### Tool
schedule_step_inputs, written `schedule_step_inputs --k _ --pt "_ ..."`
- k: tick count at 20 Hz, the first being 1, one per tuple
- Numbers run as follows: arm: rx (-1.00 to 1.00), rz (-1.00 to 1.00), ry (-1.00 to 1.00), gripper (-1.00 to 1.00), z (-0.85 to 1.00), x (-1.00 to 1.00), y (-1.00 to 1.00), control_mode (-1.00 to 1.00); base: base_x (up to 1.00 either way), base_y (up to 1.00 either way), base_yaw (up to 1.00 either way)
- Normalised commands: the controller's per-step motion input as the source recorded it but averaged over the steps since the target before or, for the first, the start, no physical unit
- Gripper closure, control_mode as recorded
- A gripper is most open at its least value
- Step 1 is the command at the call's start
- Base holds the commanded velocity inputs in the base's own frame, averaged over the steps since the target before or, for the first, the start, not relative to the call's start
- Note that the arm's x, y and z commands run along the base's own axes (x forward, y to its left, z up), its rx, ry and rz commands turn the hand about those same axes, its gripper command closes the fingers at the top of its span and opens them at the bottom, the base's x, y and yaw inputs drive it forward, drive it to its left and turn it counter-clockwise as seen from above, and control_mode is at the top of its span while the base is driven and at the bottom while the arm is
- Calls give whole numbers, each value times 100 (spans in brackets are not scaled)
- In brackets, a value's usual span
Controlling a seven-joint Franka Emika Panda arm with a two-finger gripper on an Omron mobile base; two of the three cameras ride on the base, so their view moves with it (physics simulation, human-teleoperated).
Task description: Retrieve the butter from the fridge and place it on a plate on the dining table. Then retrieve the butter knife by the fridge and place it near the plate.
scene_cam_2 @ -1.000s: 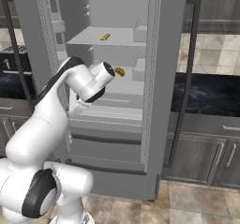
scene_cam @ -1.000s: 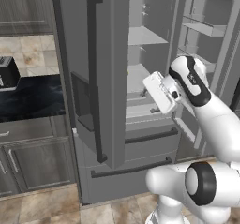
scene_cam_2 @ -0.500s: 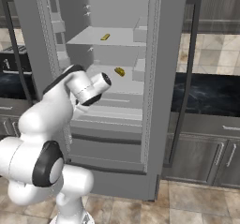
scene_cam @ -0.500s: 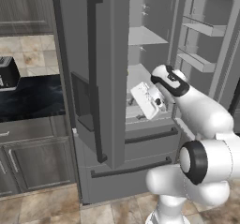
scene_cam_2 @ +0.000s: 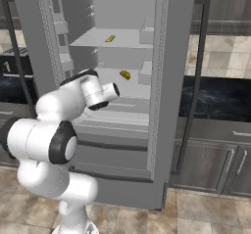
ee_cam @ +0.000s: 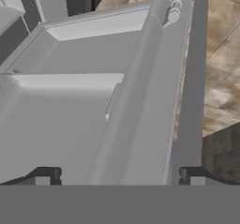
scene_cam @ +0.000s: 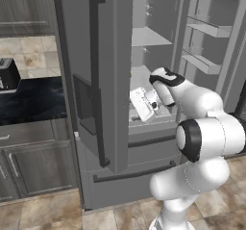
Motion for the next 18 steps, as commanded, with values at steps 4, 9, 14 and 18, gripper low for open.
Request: schedule_step_inputs --k 4,9,14,18 --pt "2 0 0 -100 -18 3 40 -100 0 0 0" --pt "0 0 1 -100 -20 0 35 -100 0 0 0" --pt "0 1 1 -100 -22 -51 50 -100 0 0 0" --pt "0 0 0 -100 -13 -86 75 -100 0 0 0"
